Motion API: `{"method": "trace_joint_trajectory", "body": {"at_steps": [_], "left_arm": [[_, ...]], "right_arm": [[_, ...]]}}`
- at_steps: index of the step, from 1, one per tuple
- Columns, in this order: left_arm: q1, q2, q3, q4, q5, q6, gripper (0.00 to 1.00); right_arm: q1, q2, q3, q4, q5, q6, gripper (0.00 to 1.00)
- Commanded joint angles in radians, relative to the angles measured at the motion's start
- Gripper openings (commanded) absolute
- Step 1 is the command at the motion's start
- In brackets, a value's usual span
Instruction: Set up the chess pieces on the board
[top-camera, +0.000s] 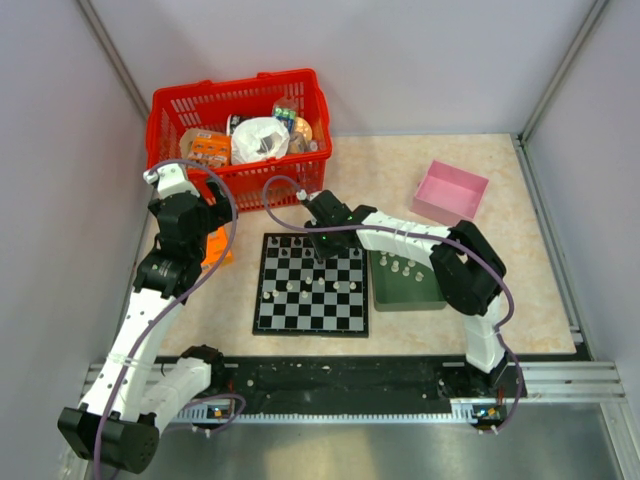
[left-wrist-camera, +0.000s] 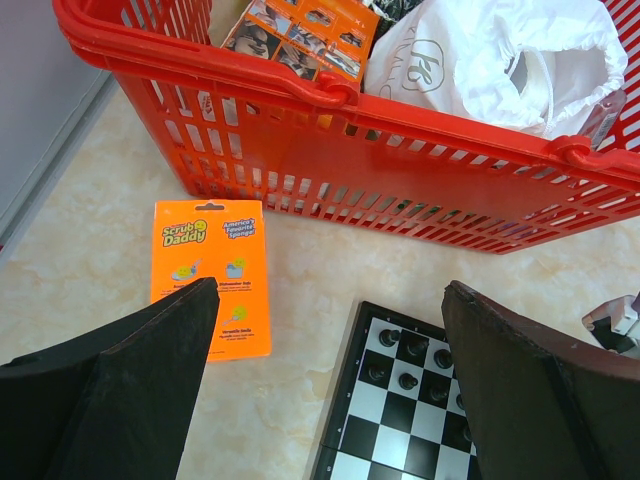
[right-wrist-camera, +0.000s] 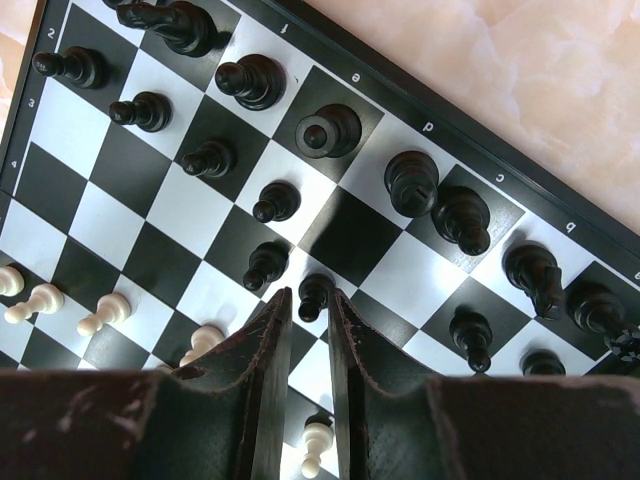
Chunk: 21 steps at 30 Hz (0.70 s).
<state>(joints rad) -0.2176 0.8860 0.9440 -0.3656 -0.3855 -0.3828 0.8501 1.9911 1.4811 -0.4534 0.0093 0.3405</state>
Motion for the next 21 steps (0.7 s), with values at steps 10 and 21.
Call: {"method": "trace_joint_trajectory", "body": {"at_steps": [10,21], "left_arm": [[0.004,-0.015,0.001,0.048,-0.003,-0.002,0.99],[0.004,-0.015,-0.001,0.050,-0.003,-0.002,0.99]], "right_arm": [[0.000,0.026,0.018,0.015,-0.005,-0.003,0.21],[0.000,0.029,0.015,0.015,-0.005,-0.003,0.20]]}}
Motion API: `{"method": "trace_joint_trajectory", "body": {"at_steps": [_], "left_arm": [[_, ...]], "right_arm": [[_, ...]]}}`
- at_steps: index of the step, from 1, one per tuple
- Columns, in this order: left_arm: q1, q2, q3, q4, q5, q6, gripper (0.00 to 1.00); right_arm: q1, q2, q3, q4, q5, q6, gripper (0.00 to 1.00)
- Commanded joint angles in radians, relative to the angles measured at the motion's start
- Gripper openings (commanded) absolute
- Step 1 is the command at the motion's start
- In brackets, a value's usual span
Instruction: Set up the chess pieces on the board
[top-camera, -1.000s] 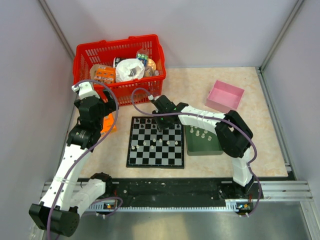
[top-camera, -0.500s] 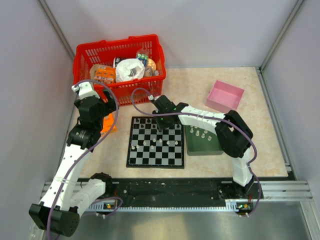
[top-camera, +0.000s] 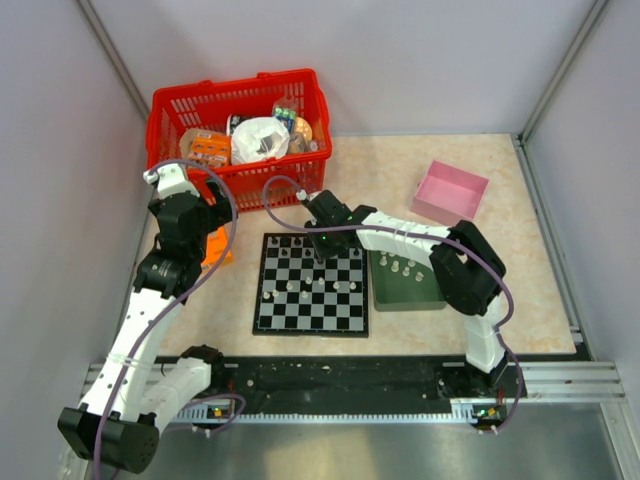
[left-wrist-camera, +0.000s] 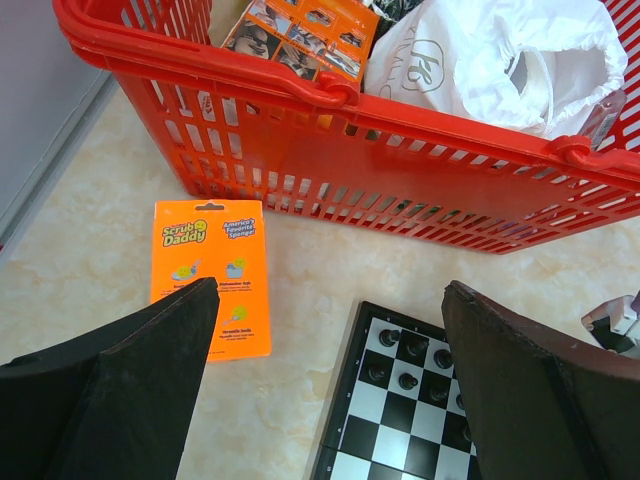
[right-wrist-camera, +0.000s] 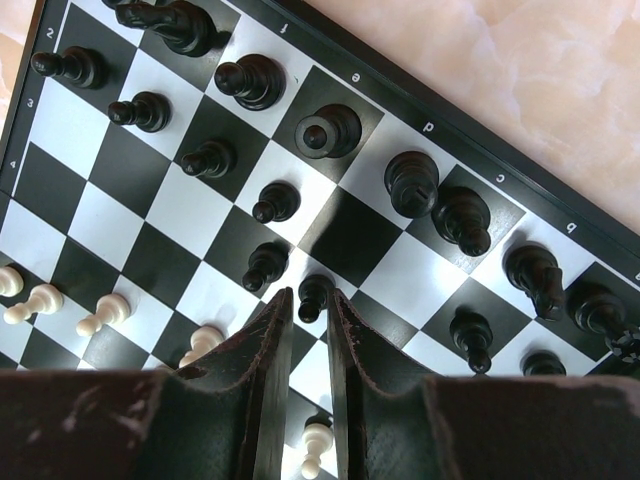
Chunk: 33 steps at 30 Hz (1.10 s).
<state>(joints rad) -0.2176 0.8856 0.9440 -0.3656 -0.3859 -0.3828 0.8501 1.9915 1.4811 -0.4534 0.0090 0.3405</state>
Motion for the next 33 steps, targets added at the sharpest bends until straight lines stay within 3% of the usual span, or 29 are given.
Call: {"method": "trace_joint_trajectory", "body": {"at_steps": [1,17,33], "left_arm": [[0.004,-0.013,-0.001,0.051,-0.002,-0.002,0.99],[0.004,-0.004,0.007,0.056,0.004,0.002,0.99],[0.004,-0.004,0.009,0.057,0.010,0.001,0.99]], "right_arm": [[0.000,0.029,0.015,0.015,-0.006,-0.003,0.21],[-0.002,0.013,0.021,0.007,0.055,-0.009,0.13],[-0.048,-0.016,-0.018,0.007,0.094,0.003,0.13]]}}
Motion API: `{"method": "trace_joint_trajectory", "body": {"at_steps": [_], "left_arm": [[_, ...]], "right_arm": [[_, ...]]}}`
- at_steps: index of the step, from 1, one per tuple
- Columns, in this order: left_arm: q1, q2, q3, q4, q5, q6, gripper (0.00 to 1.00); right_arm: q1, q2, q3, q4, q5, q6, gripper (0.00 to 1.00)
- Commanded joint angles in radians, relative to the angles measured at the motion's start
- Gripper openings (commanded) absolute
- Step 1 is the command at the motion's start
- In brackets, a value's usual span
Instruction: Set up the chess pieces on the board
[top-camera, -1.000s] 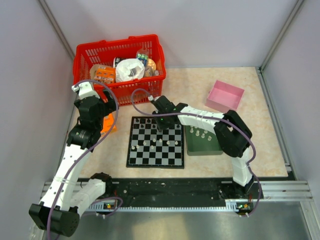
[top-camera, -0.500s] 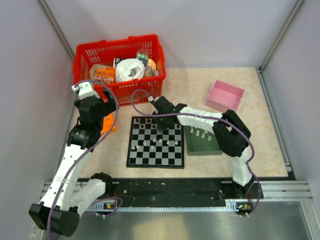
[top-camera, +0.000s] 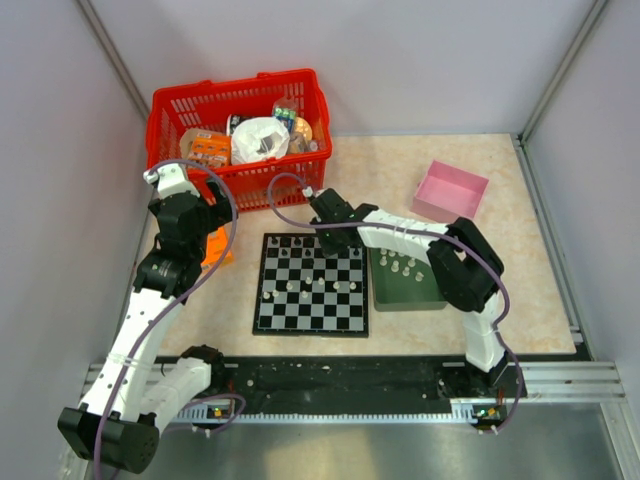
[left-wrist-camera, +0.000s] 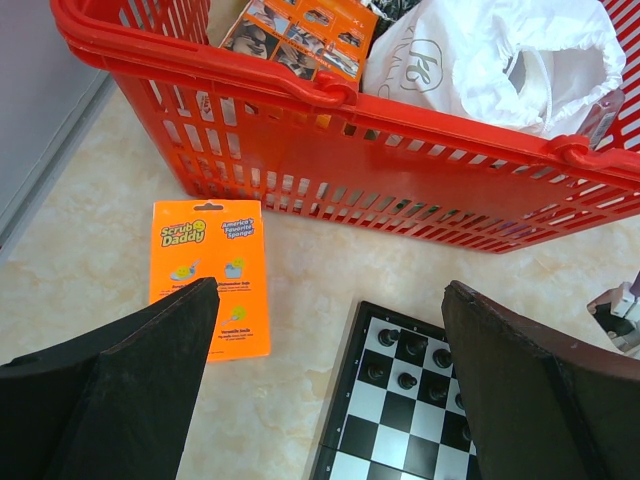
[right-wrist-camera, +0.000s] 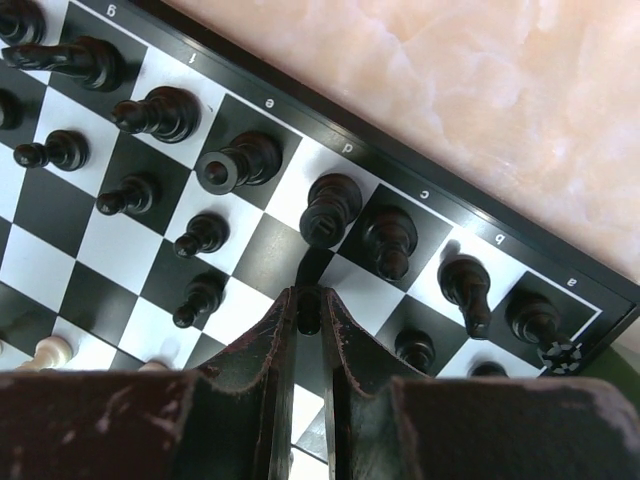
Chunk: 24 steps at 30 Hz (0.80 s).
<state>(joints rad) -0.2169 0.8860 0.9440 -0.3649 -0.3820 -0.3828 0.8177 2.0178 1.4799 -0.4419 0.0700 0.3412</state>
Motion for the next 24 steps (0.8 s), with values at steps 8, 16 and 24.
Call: {"method": "trace_joint_trajectory", "body": {"at_steps": [8,16,24], "left_arm": [[0.005,-0.009,0.006,0.055,0.005,-0.002,0.99],[0.004,-0.009,0.001,0.053,0.005,-0.005,0.99],[0.005,-0.007,-0.001,0.057,0.011,-0.008,0.99]], "right_arm": [[-0.018,-0.053,-0.030,-0.008,0.042,0.001,0.13],[-0.020,-0.071,-0.047,-0.021,0.048,-0.011,0.12],[-0.018,-0.062,-0.044,-0.012,0.033,-0.011,0.20]]}}
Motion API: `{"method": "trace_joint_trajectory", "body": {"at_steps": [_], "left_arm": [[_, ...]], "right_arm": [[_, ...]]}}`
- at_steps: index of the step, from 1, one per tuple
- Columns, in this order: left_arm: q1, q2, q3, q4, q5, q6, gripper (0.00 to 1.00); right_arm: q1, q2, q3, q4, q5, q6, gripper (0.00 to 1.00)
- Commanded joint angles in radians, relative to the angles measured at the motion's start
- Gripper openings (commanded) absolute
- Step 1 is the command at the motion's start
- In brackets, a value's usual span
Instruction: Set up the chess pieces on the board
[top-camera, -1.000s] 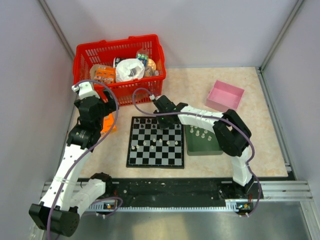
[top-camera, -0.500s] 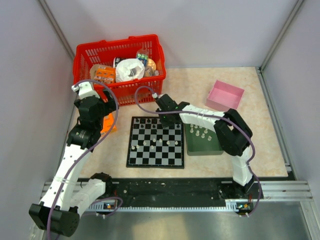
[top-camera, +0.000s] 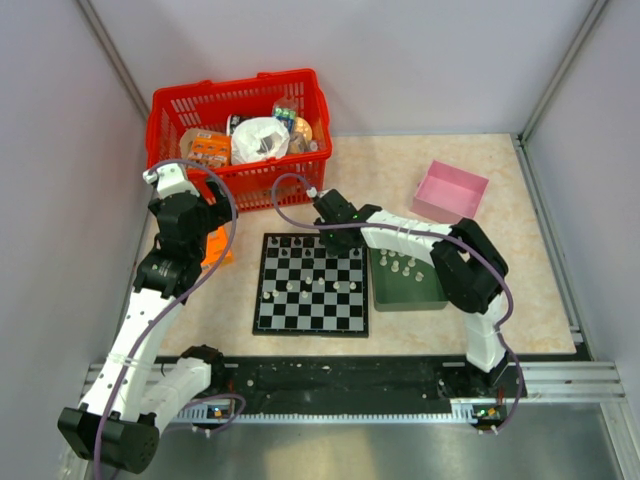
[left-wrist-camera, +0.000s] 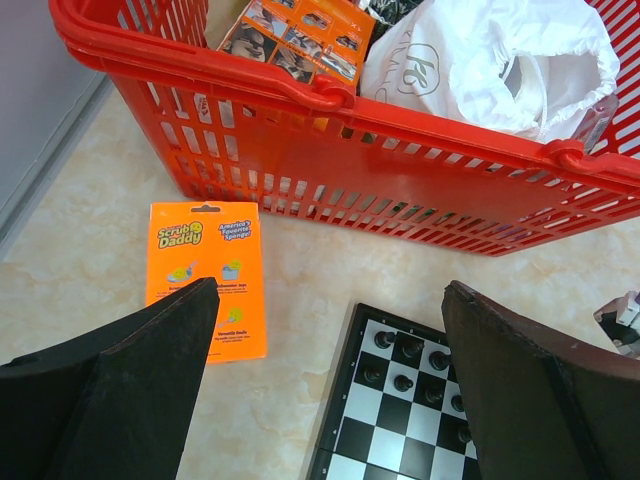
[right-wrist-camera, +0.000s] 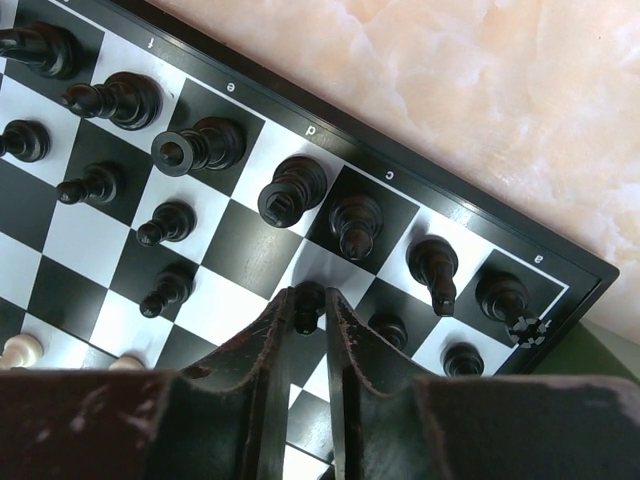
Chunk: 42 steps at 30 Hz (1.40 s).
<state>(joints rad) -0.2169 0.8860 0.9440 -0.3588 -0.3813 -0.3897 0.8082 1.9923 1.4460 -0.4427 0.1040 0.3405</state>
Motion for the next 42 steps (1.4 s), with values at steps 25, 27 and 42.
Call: {"method": "trace_joint_trajectory", "body": {"at_steps": [25,27,42], "left_arm": [[0.005,-0.018,-0.002,0.047,0.002,0.002,0.99],[0.005,-0.021,-0.002,0.047,-0.001,0.003,0.99],[0.005,-0.009,0.004,0.055,0.005,0.008,0.99]], "right_arm": [[0.082,-0.049,0.112,-0.036,-0.081,-0.043,0.38],[0.083,-0.036,0.119,-0.034,-0.093,-0.041,0.38],[0.089,0.048,0.151,-0.034,-0.099,-0.031,0.38]]}}
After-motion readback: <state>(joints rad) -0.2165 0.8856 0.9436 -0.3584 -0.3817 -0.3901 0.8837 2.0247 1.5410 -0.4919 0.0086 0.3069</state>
